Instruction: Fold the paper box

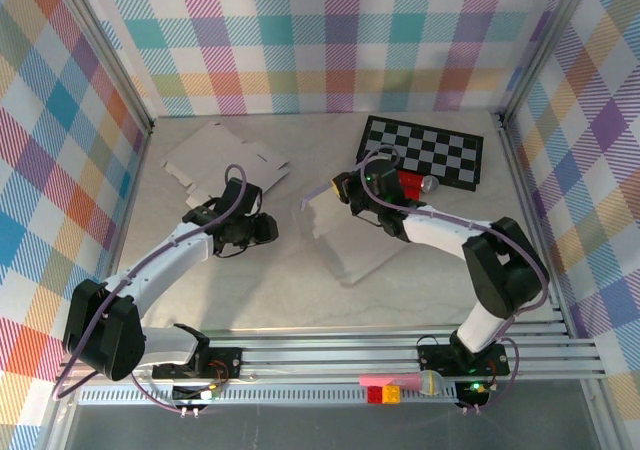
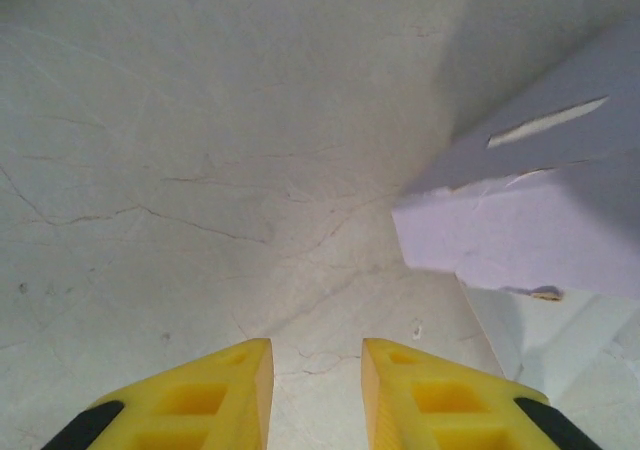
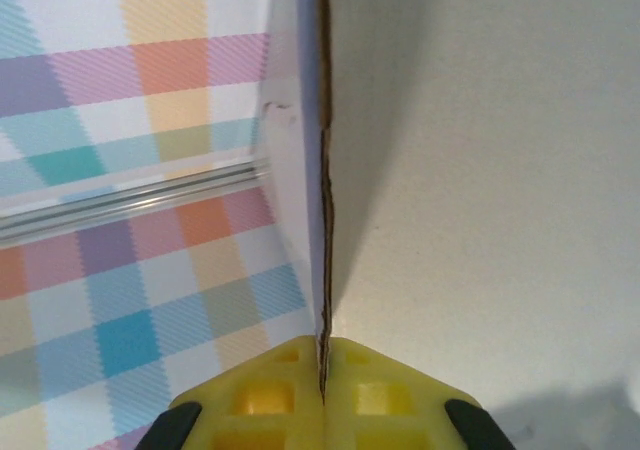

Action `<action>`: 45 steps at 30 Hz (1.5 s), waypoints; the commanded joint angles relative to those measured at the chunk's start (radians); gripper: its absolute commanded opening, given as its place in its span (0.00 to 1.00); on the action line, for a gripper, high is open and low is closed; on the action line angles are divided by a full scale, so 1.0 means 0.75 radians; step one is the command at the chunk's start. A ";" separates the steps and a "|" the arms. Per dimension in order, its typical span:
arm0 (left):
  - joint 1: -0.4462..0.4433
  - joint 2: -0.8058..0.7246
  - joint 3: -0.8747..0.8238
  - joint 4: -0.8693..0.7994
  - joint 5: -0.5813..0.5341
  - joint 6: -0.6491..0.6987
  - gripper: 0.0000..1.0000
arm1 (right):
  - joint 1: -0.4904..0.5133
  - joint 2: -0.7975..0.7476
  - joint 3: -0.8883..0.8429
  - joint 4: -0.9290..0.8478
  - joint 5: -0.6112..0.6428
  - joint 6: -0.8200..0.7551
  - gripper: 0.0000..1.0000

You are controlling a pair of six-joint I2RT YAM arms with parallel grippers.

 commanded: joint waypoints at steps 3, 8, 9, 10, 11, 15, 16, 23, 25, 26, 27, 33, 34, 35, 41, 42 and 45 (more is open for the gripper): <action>-0.006 -0.025 -0.066 0.090 -0.108 0.049 0.26 | 0.002 -0.010 -0.089 0.133 -0.039 -0.021 0.00; -0.006 -0.059 -0.200 0.302 -0.077 0.208 0.17 | -0.004 0.113 -0.131 0.292 -0.101 0.005 0.00; -0.005 -0.060 -0.216 0.329 -0.085 0.226 0.17 | -0.005 0.126 -0.124 0.289 -0.105 -0.001 0.00; -0.006 -0.062 -0.224 0.338 -0.092 0.247 0.17 | -0.004 0.136 -0.112 0.281 -0.106 -0.007 0.00; -0.005 -0.057 -0.230 0.394 -0.083 0.271 0.18 | -0.004 0.145 -0.104 0.267 -0.106 -0.011 0.00; -0.006 -0.003 -0.226 0.444 -0.061 0.327 0.21 | -0.002 0.170 -0.090 0.253 -0.117 -0.012 0.00; -0.006 0.013 -0.223 0.453 -0.074 0.336 0.22 | -0.004 0.171 -0.093 0.255 -0.118 -0.006 0.00; 0.005 0.137 -0.194 0.596 -0.005 0.466 0.26 | -0.005 0.149 -0.083 0.180 -0.120 -0.017 0.00; 0.007 0.188 -0.173 0.614 0.014 0.511 0.27 | -0.004 0.159 -0.068 0.169 -0.126 -0.015 0.00; 0.012 0.208 -0.164 0.628 0.032 0.531 0.27 | -0.004 0.165 -0.057 0.161 -0.133 -0.015 0.00; 0.017 0.226 -0.158 0.643 0.054 0.547 0.27 | -0.004 0.168 -0.050 0.156 -0.138 -0.015 0.00; 0.035 0.225 -0.237 0.893 0.232 0.692 0.28 | -0.004 0.166 -0.004 0.082 -0.155 -0.026 0.00; 0.035 0.220 -0.258 0.943 0.275 0.718 0.28 | -0.004 0.166 -0.004 0.084 -0.155 -0.025 0.00; 0.035 0.222 -0.261 0.953 0.298 0.732 0.28 | -0.004 0.165 -0.005 0.082 -0.156 -0.023 0.00; 0.035 0.264 -0.224 0.910 0.357 0.736 0.29 | -0.007 0.163 -0.006 0.086 -0.166 -0.013 0.00; 0.036 0.269 -0.216 0.907 0.355 0.732 0.29 | -0.007 0.164 -0.008 0.085 -0.166 -0.011 0.00; 0.028 0.278 -0.193 0.913 0.388 0.725 0.30 | -0.007 0.160 -0.011 0.087 -0.161 -0.009 0.00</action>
